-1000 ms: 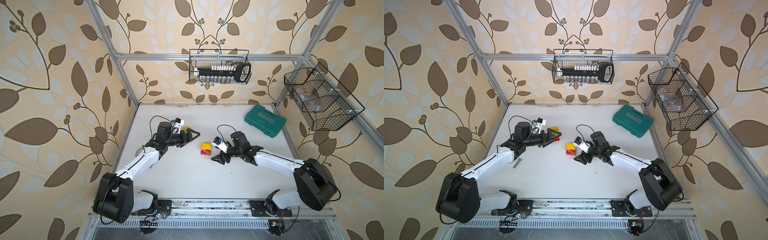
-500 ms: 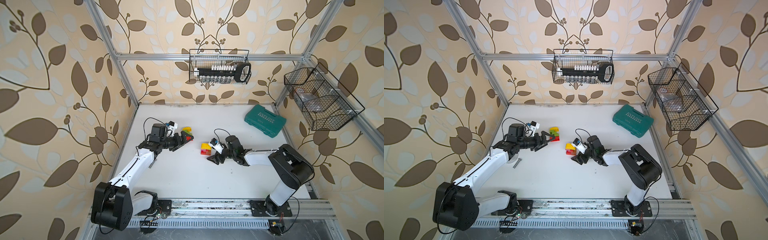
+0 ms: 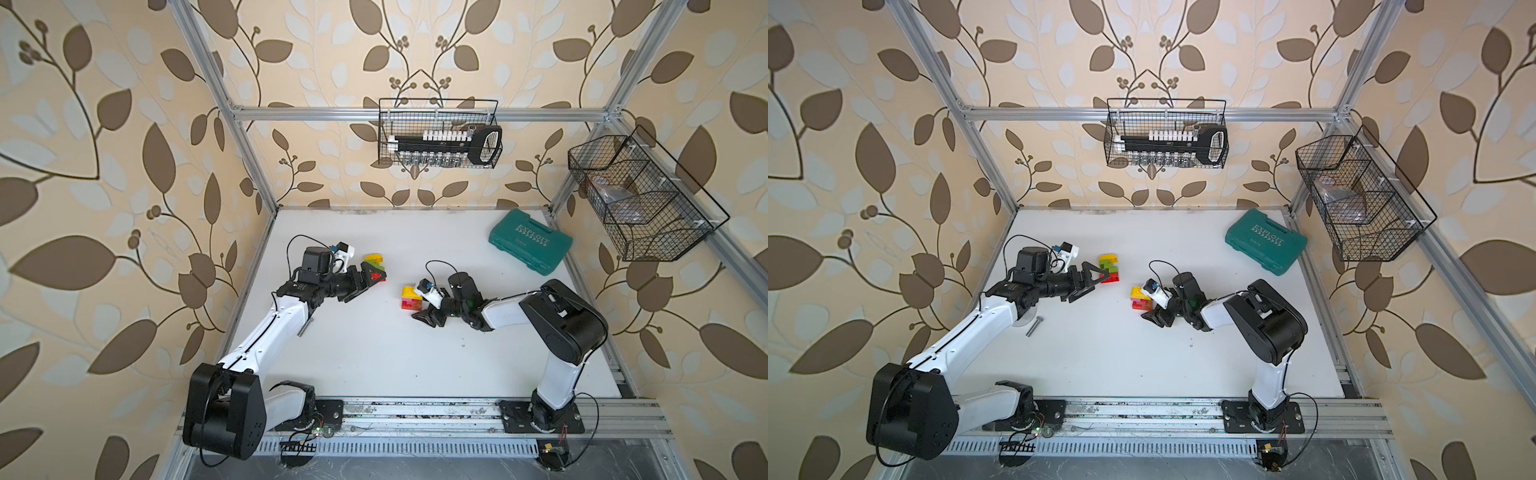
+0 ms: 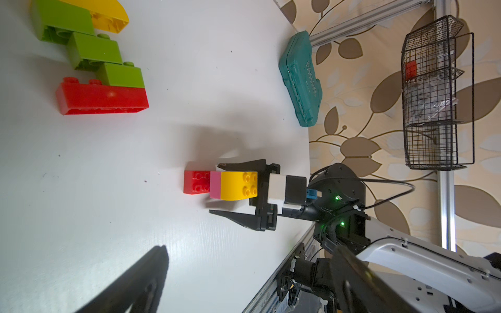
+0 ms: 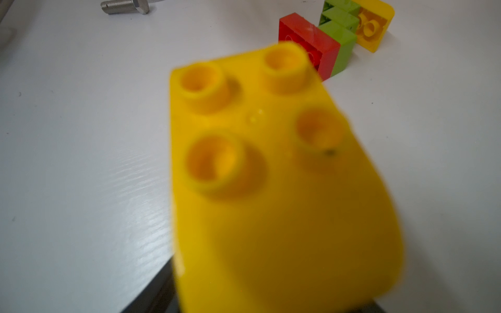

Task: Assemble the letter s with lego
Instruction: Adjust the lego brick at the center of the board.

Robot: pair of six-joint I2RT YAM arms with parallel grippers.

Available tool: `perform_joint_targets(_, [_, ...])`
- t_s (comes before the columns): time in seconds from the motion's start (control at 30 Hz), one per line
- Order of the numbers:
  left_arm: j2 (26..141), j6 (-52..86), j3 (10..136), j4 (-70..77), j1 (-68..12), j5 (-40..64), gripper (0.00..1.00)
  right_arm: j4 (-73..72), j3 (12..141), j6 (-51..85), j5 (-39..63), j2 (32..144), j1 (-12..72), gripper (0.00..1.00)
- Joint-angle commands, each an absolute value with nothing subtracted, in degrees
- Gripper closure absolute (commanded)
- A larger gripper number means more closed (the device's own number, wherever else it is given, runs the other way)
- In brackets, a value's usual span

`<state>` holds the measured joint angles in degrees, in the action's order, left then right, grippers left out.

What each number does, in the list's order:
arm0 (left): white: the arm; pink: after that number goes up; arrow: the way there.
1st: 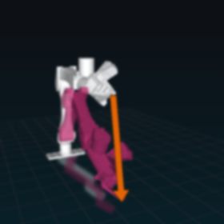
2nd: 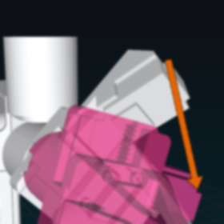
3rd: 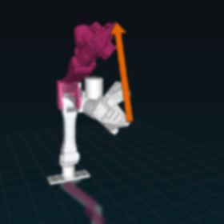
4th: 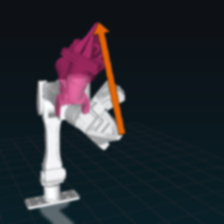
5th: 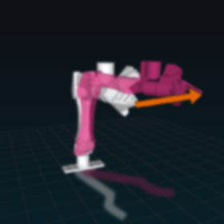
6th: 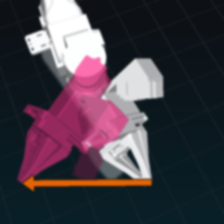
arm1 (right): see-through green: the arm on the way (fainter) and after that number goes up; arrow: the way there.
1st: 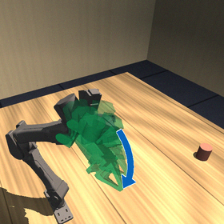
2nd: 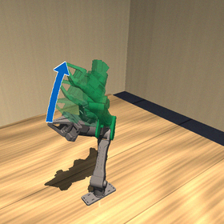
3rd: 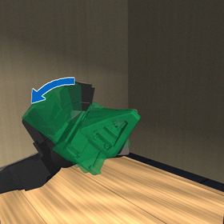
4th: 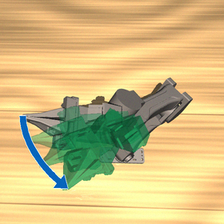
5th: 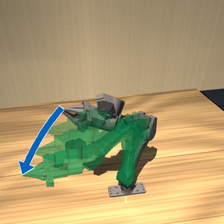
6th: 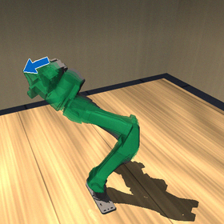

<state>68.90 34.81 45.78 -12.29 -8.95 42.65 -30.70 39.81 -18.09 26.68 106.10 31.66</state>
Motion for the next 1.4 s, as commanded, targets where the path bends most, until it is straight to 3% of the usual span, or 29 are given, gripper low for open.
perform_joint_targets(0.0, [68.8,33.4,47.3,-11.4,-8.3,43.4,0.05,-33.1,40.8,-18.2,29.1,107.7,31.1,0.44])
perform_joint_targets(0.27, [68.9,33.7,47.1,-10.9,-8.1,43.8,0.06,-33.6,41.2,-17.2,30.3,107.9,30.7,0.68])
perform_joint_targets(0.4, [68.7,33.6,47.0,-11.2,-7.9,43.9,0.06,-29.1,42.2,-16.7,31.1,105.4,30.5,0.74])
perform_joint_targets(0.53, [67.8,33.6,47.0,-11.8,-7.7,43.7,0.06,-9.1,49.0,-15.9,33.8,99.9,29.2,0.74])
perform_joint_targets(0.7, [66.4,32.9,47.4,-14.1,-7.7,41.8,0.07,14.8,63.5,-8.1,41.5,101.8,24.2,0.73])
perform_joint_targets(0.9, [63.9,31.6,48.4,-17.8,-7.7,39.5,0.07,22.9,75.6,5.4,55.5,111.8,18.5,0.71])
perform_joint_targets(1.03, [62.7,31.4,49.1,-19.4,-7.7,38.8,0.07,33.8,87.5,6.5,60.1,120.8,17.9,0.71])
perform_joint_targets(1.37, [60.9,31.5,49.2,-21.1,-7.7,37.5,0.07,43.4,99.9,7.0,63.3,131.9,17.1,0.69])
